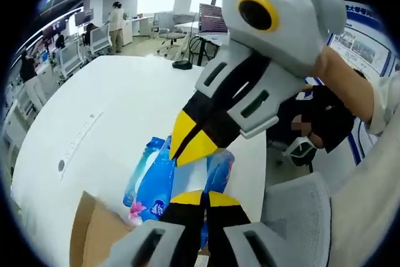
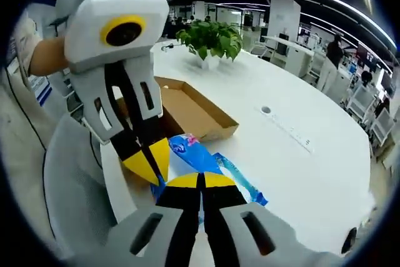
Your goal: Operate the shoe box by opening the lid, removing the specified soft item, and placing it in the target area until the item is outside and the box remains undamaged.
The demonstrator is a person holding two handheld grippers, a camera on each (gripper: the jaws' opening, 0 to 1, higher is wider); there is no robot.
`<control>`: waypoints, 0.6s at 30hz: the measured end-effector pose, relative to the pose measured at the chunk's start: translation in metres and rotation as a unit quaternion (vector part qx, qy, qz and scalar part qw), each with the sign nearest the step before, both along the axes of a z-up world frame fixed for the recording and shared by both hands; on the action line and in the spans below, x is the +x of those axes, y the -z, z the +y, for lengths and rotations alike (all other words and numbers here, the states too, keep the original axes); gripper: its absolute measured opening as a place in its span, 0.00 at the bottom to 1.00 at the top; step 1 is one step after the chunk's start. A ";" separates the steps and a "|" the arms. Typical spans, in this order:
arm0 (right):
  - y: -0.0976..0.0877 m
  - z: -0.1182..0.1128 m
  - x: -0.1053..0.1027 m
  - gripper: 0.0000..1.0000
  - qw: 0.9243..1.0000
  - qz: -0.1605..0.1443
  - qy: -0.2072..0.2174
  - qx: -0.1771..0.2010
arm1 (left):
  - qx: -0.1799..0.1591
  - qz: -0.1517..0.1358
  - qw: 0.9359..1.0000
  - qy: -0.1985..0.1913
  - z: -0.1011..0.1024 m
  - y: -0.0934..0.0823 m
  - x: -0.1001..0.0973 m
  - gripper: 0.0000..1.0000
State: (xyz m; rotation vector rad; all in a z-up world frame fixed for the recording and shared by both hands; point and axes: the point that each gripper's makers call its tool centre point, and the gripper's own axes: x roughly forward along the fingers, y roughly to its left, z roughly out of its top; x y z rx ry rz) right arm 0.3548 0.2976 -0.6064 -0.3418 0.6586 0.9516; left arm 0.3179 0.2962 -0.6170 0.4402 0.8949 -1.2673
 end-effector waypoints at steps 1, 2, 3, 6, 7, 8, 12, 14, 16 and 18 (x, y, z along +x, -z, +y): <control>0.000 -0.004 0.001 0.00 1.000 0.000 0.003 0.001 | 0.000 0.001 1.000 0.002 -0.004 0.001 0.001 0.00; 0.001 -0.010 0.001 0.00 1.000 0.002 0.007 0.002 | -0.001 0.002 1.000 0.004 -0.010 0.001 0.002 0.00; 0.002 -0.015 0.002 0.00 1.000 0.003 0.011 0.002 | -0.003 0.002 1.000 0.005 -0.014 0.001 0.003 0.00; 0.004 -0.031 0.004 0.00 1.000 0.006 0.020 0.003 | -0.005 0.000 1.000 0.013 -0.029 0.002 0.006 0.00; 0.004 -0.035 0.005 0.00 1.000 0.007 0.022 0.003 | -0.006 -0.002 1.000 0.016 -0.034 0.003 0.007 0.00; 0.005 -0.041 0.006 0.00 1.000 0.008 0.024 0.004 | -0.007 -0.002 1.000 0.018 -0.038 0.004 0.008 0.00; 0.007 -0.057 0.009 0.00 0.999 0.012 0.034 0.005 | -0.008 -0.002 1.000 0.025 -0.057 0.009 0.011 0.00; 0.010 -0.065 0.011 0.00 0.999 0.015 0.037 0.004 | -0.010 0.000 1.000 0.027 -0.066 0.011 0.014 0.00; 0.013 -0.073 0.013 0.00 0.999 0.018 0.042 0.004 | -0.012 0.001 0.999 0.029 -0.074 0.012 0.016 0.00; 0.016 -0.081 0.015 0.00 0.999 0.020 0.046 0.001 | -0.013 0.003 0.999 0.031 -0.081 0.014 0.018 0.00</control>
